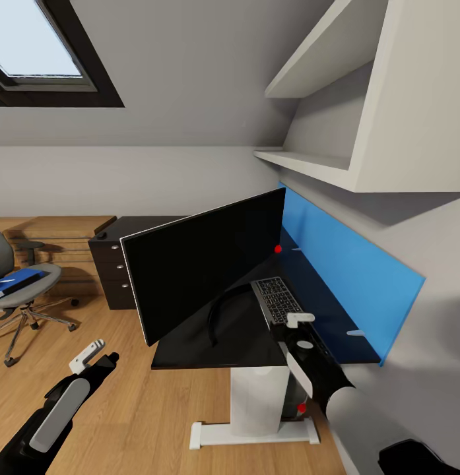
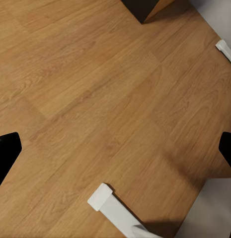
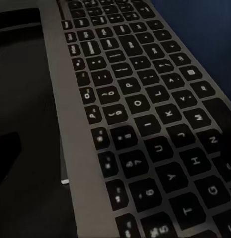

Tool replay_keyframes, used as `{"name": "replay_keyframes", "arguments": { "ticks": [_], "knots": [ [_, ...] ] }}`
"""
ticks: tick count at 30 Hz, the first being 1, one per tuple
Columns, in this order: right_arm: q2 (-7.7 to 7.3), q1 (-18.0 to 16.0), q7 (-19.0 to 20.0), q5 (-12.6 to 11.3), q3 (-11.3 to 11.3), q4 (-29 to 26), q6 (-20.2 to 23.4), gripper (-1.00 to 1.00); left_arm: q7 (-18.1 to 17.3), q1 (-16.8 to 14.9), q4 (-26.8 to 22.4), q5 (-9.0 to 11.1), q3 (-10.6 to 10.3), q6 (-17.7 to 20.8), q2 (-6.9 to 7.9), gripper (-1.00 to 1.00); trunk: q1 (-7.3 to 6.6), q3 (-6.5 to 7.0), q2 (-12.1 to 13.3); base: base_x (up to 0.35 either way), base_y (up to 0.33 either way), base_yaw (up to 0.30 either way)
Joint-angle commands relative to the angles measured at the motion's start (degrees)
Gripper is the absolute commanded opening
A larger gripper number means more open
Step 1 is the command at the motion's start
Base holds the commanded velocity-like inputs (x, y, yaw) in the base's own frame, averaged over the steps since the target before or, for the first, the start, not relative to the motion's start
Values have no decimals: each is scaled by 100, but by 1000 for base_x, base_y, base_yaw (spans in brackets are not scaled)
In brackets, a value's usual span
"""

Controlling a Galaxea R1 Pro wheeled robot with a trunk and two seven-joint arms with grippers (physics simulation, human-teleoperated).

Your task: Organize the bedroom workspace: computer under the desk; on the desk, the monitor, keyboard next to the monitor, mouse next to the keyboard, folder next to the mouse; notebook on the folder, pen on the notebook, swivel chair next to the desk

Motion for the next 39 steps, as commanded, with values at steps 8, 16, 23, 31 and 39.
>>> {"name": "replay_keyframes", "arguments": {
  "ticks": [8, 16, 23, 31, 39],
  "knots": [
    [-92, 995, -74, -53, 28, -1894, 594, 100, 39, -4, -8, 25, -19, 6, 6, 100, 0, -6, -4, -101, 0, 0],
    [-210, 1475, -77, -160, 13, -2915, 1009, 100, 38, -4, -8, 19, -20, 6, 6, 100, 0, -6, -4, -298, 0, 0],
    [-217, 1503, -75, -504, -253, -2976, 1049, 100, 38, -4, -8, 18, -16, 6, 6, 100, 0, -6, -4, -332, 0, 0],
    [-226, 1506, -45, -1162, -841, -2983, 1048, 100, 38, -4, -14, 6, -18, 6, 6, 100, 0, -6, -4, -334, 0, 0],
    [-380, 1506, -29, -1958, -1120, -2918, 1046, 100, 58, -4, -97, -139, -25, 27, 6, 100, 0, -6, -4, -183, 0, 0]
  ]
}}
